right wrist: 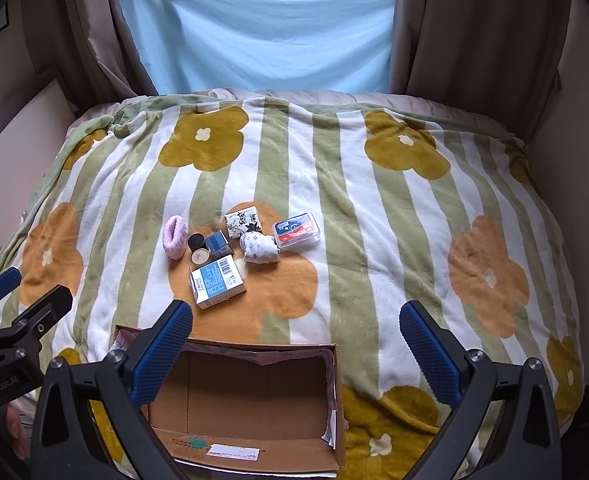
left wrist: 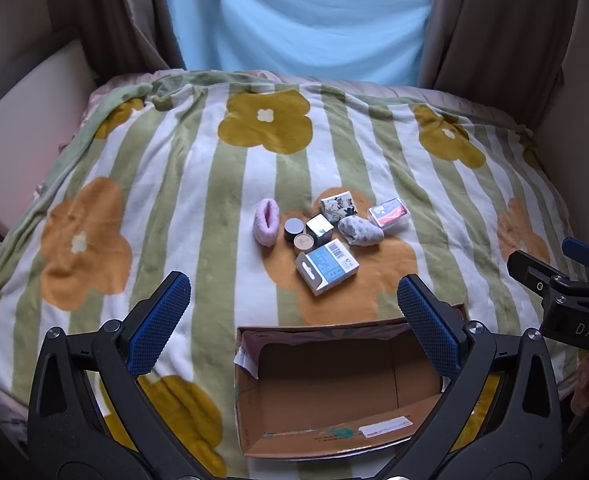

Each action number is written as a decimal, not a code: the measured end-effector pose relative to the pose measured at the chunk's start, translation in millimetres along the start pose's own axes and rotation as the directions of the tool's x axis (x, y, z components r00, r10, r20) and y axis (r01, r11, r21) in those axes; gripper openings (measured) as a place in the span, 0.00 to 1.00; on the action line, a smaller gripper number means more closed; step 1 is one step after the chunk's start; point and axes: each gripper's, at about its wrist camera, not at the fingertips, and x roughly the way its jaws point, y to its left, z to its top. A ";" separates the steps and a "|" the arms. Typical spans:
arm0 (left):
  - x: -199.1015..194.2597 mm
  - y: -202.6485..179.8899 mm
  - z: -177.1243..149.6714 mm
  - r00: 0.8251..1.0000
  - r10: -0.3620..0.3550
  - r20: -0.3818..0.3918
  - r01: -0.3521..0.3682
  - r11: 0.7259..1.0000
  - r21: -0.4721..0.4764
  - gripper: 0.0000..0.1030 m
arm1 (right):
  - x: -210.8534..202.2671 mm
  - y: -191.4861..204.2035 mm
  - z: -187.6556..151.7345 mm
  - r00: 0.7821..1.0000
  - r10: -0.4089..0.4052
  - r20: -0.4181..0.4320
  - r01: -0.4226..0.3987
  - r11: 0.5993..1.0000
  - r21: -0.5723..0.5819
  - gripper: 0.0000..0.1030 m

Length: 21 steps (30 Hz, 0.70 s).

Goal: Organize objects

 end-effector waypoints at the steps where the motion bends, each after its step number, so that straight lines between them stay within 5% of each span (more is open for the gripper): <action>1: -0.5 0.0 -0.5 1.000 0.000 -0.001 0.000 1.000 -0.001 1.00 | -1.7 0.5 0.3 1.000 0.000 0.002 0.000 1.000 0.000 0.99; 21: -5.5 5.0 -4.5 1.000 -0.009 -0.010 0.009 1.000 -0.020 1.00 | -14.3 4.5 -2.7 1.000 0.012 0.011 -0.012 1.000 -0.010 1.00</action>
